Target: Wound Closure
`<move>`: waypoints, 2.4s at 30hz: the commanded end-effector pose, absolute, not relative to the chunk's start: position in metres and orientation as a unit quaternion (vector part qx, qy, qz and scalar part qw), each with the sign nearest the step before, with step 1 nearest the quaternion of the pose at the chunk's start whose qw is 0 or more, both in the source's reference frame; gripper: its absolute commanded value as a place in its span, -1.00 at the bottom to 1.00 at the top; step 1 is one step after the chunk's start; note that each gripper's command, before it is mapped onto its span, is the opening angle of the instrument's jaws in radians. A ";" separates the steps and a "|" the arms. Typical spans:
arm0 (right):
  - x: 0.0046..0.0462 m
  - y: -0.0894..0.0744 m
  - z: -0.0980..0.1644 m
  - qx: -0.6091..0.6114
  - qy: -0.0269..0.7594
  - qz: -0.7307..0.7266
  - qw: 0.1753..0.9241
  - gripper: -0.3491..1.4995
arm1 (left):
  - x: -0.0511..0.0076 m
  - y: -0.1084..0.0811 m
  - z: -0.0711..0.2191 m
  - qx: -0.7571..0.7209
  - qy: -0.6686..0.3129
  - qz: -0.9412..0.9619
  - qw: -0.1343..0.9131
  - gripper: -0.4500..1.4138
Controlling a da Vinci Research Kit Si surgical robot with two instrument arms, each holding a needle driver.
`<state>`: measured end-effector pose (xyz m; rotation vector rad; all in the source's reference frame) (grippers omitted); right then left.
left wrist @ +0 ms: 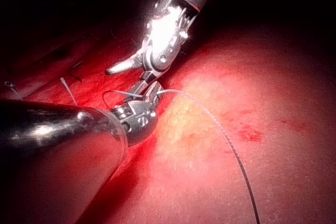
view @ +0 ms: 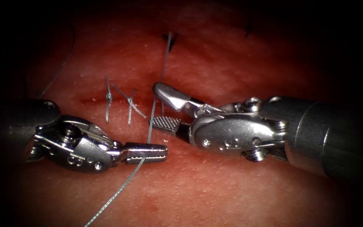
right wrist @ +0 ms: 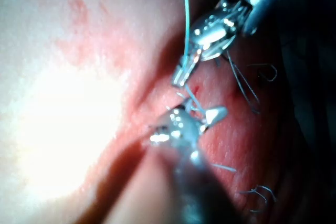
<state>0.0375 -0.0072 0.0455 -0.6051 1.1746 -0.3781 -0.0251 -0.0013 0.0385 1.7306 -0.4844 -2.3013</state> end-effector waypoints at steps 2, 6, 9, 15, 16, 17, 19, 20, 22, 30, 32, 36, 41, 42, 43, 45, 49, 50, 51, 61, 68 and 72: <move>0.0387 -0.007 0.046 -0.280 0.543 -0.186 0.770 0.44 | -0.0257 -0.001 0.039 0.590 -0.166 -0.782 0.112 -1.00; 0.0380 -0.007 0.046 -0.272 0.543 -0.199 0.769 0.38 | -0.0255 -0.001 0.039 0.589 -0.165 -0.783 0.113 -1.00; 0.0382 -0.007 0.046 -0.274 0.545 -0.199 0.767 0.38 | -0.0256 -0.001 0.039 0.589 -0.165 -0.783 0.112 -1.00; 0.0393 -0.007 0.046 -0.281 0.546 -0.196 0.764 0.13 | -0.0260 -0.001 0.039 0.588 -0.163 -0.785 0.107 -1.00; 0.0393 -0.007 0.046 -0.283 0.545 -0.198 0.764 0.02 | -0.0260 -0.001 0.039 0.588 -0.163 -0.785 0.107 -1.00; 0.0394 -0.007 0.046 -0.285 0.545 -0.198 0.763 -0.09 | -0.0259 -0.001 0.039 0.588 -0.161 -0.785 0.105 -1.00; 0.0395 -0.007 0.046 -0.283 0.541 -0.208 0.764 -0.29 | -0.0259 -0.001 0.039 0.588 -0.160 -0.785 0.106 -1.00; 0.0395 -0.007 0.046 -0.278 0.540 -0.213 0.765 -0.47 | -0.0258 -0.001 0.039 0.589 -0.160 -0.785 0.106 -1.00; 0.0396 -0.008 0.047 -0.261 0.535 -0.229 0.770 -1.00 | -0.0258 -0.001 0.039 0.589 -0.160 -0.785 0.106 -1.00; 0.0388 -0.007 0.049 -0.235 0.537 -0.219 0.780 -1.00 | -0.0257 -0.001 0.039 0.588 -0.159 -0.786 0.103 0.19; 0.0385 -0.007 0.049 -0.216 0.545 -0.194 0.786 -1.00 | -0.0257 -0.001 0.039 0.587 -0.159 -0.787 0.103 0.30; 0.0378 -0.006 0.049 -0.194 0.540 -0.154 0.804 -1.00 | -0.0257 -0.001 0.039 0.587 -0.159 -0.787 0.103 0.42; 0.0370 -0.005 0.051 -0.185 0.534 -0.117 0.817 -1.00 | -0.0253 -0.002 0.039 0.589 -0.160 -0.785 0.108 0.44; 0.0368 -0.005 0.051 -0.181 0.532 -0.109 0.820 -1.00 | -0.0253 -0.003 0.039 0.589 -0.161 -0.784 0.110 0.42; 0.0367 -0.005 0.051 -0.179 0.531 -0.107 0.821 -1.00 | -0.0253 -0.003 0.039 0.590 -0.161 -0.784 0.111 0.39; 0.0363 -0.005 0.052 -0.175 0.536 -0.086 0.822 -1.00 | -0.0254 -0.004 0.039 0.591 -0.161 -0.782 0.114 0.35; 0.0357 -0.004 0.052 -0.172 0.534 -0.077 0.824 -1.00 | -0.0257 -0.006 0.038 0.596 -0.170 -0.773 0.135 0.21; 0.0355 -0.004 0.052 -0.172 0.536 -0.074 0.823 -1.00 | -0.0257 -0.006 0.038 0.597 -0.169 -0.773 0.135 0.21; 0.0354 -0.004 0.052 -0.172 0.536 -0.074 0.823 -1.00 | -0.0256 -0.006 0.038 0.598 -0.171 -0.771 0.138 0.21; 0.0349 -0.004 0.053 -0.162 0.539 -0.057 0.824 -1.00 | -0.0260 -0.008 0.035 0.610 -0.177 -0.755 0.164 -0.01; 0.0349 -0.004 0.053 -0.160 0.539 -0.053 0.825 -1.00 | -0.0262 -0.009 0.034 0.621 -0.179 -0.742 0.179 -0.19; 0.0349 -0.004 0.053 -0.160 0.539 -0.053 0.825 -1.00 | -0.0261 -0.008 0.034 0.619 -0.180 -0.743 0.178 -1.00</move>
